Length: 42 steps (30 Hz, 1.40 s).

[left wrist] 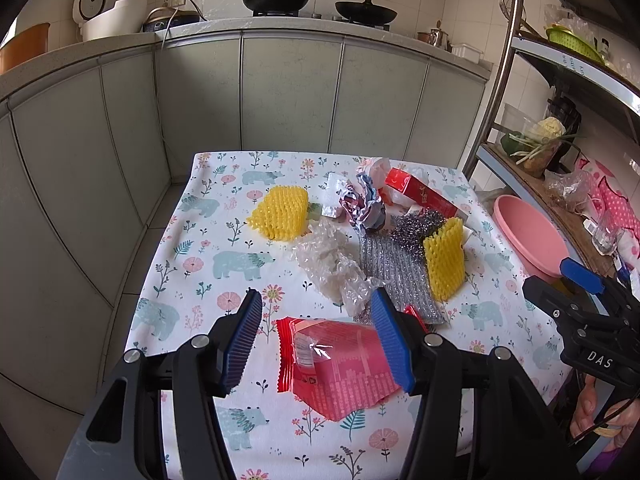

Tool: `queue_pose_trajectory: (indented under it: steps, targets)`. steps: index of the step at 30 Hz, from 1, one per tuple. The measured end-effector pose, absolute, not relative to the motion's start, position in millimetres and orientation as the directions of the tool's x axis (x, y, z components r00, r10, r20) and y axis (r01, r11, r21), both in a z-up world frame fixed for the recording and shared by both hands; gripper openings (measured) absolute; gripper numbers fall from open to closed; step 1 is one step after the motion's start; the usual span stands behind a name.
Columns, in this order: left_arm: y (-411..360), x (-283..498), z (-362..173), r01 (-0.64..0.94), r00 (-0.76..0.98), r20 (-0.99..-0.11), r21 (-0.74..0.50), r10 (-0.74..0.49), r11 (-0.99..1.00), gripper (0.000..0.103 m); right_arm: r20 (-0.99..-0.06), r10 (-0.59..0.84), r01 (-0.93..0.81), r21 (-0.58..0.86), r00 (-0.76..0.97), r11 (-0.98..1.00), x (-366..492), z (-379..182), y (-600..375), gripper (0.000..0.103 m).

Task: Collect trash
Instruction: 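Move the left tool toward the red snack wrapper on the cloth, then grasp the red snack wrapper with the left tool while the right tool grasps the yellow mesh sleeve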

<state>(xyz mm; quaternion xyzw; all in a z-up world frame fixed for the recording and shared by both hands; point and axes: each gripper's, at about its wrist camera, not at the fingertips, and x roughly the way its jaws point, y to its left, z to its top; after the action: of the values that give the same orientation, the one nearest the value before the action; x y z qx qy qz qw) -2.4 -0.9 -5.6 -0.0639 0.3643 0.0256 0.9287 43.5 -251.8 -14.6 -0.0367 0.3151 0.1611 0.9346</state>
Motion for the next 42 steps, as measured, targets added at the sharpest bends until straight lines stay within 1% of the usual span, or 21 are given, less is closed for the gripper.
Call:
queue_pose_trajectory:
  steps: [22, 27, 34, 42]
  targets:
    - [-1, 0, -14, -0.085, 0.715, -0.699, -0.093, -0.004, 0.992, 0.057, -0.609, 0.281, -0.324, 0.042, 0.742, 0.945, 45, -23, -250, 0.094]
    - [3, -2, -15, -0.046, 0.706, -0.707, -0.098, -0.038, 0.994, 0.057, -0.613, 0.283, -0.323, 0.048, 0.737, 0.945, 47, -23, -251, 0.094]
    - [10, -7, -31, -0.008, 0.645, -0.756, -0.148, -0.108, 0.989, 0.059, -0.626, 0.289, -0.323, 0.062, 0.724, 0.944, 51, -27, -253, 0.094]
    - [21, -3, -47, -0.027, 0.595, -0.790, -0.207, -0.151, 0.978, 0.058, -0.640, 0.306, -0.335, 0.080, 0.704, 0.939, 55, -35, -252, 0.094]
